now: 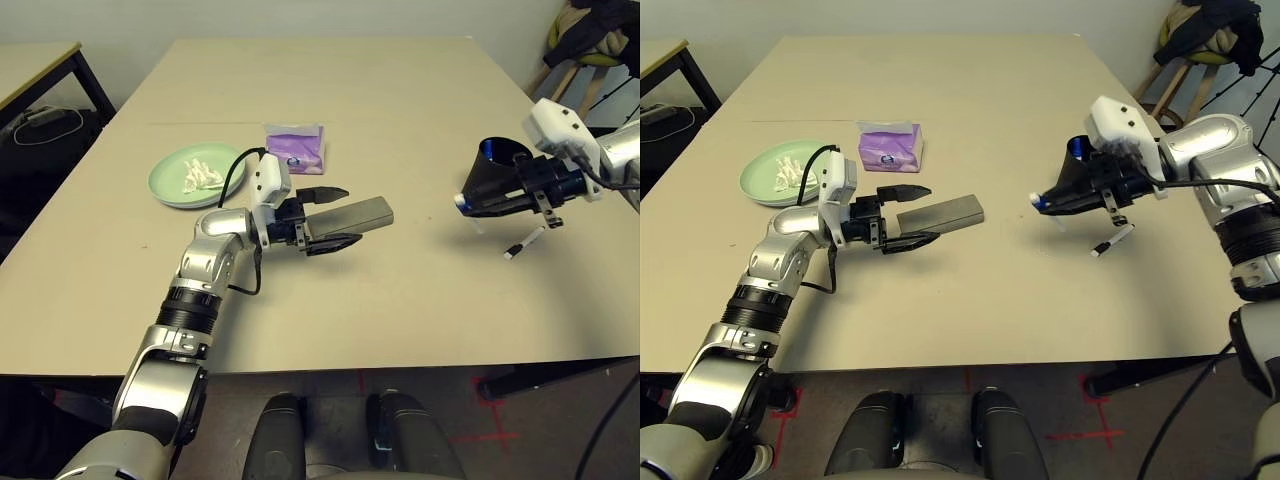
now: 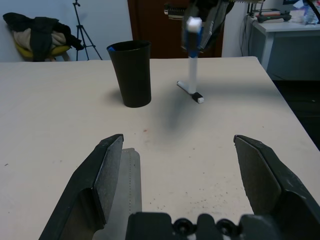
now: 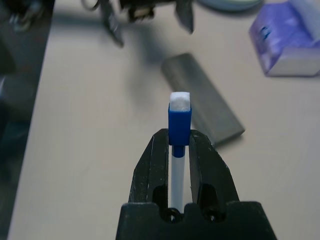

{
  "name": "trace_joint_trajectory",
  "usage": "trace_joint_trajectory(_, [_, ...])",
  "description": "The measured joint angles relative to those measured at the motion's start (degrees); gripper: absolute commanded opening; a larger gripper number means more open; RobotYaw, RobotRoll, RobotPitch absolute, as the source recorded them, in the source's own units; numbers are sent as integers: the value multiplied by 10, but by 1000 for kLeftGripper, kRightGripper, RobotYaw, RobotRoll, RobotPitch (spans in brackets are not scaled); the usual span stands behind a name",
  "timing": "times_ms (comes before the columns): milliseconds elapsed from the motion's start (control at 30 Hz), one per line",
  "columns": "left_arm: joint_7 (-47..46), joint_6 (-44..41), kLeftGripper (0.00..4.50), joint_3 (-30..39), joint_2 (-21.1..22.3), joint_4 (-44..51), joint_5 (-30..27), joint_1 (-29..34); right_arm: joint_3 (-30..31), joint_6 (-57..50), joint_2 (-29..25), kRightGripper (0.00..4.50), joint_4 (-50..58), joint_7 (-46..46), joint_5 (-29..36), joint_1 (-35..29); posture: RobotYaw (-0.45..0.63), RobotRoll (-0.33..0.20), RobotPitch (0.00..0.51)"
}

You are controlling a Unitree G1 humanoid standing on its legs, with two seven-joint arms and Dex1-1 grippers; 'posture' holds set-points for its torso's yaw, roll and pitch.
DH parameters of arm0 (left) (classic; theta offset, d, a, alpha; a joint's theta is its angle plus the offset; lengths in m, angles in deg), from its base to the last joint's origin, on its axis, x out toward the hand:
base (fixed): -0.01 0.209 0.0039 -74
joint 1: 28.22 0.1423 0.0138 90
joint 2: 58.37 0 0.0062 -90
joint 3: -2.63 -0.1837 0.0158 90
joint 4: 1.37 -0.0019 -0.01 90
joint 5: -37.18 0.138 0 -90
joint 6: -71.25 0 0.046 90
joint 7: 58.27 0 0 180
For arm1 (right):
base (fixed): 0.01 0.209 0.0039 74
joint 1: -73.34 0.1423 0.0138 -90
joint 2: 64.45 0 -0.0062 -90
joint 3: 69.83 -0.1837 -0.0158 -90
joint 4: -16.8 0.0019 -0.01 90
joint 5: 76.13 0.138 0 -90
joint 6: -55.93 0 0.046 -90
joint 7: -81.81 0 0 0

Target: Organize and tidy the items on the table.

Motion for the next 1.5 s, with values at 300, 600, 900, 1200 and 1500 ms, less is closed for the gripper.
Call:
trace_joint_trajectory(300, [-35, -16, 4500, 9, -5, 0, 0, -1, -149, -20, 120, 410, 49, -218, 12, -46, 128, 0, 63])
trace_joint_trajectory(600, [-38, -19, 4500, 11, -6, 0, 0, -2, -244, -74, 177, 410, 103, -427, 28, -61, 120, 0, 65])
trace_joint_trajectory(900, [-39, -20, 4500, 11, -7, 0, 0, -4, -263, -128, 182, 410, 102, -650, -47, -24, 120, 0, 66])
trace_joint_trajectory(1200, [-39, -20, 4500, 11, -7, 0, 0, -5, -268, -198, 178, 410, 103, -738, -70, 10, 119, 0, 69])
trace_joint_trajectory(1500, [-40, -20, 4500, 11, -7, -1, 0, -10, -291, -258, 179, 410, 103, -759, -69, 10, 120, 0, 73])
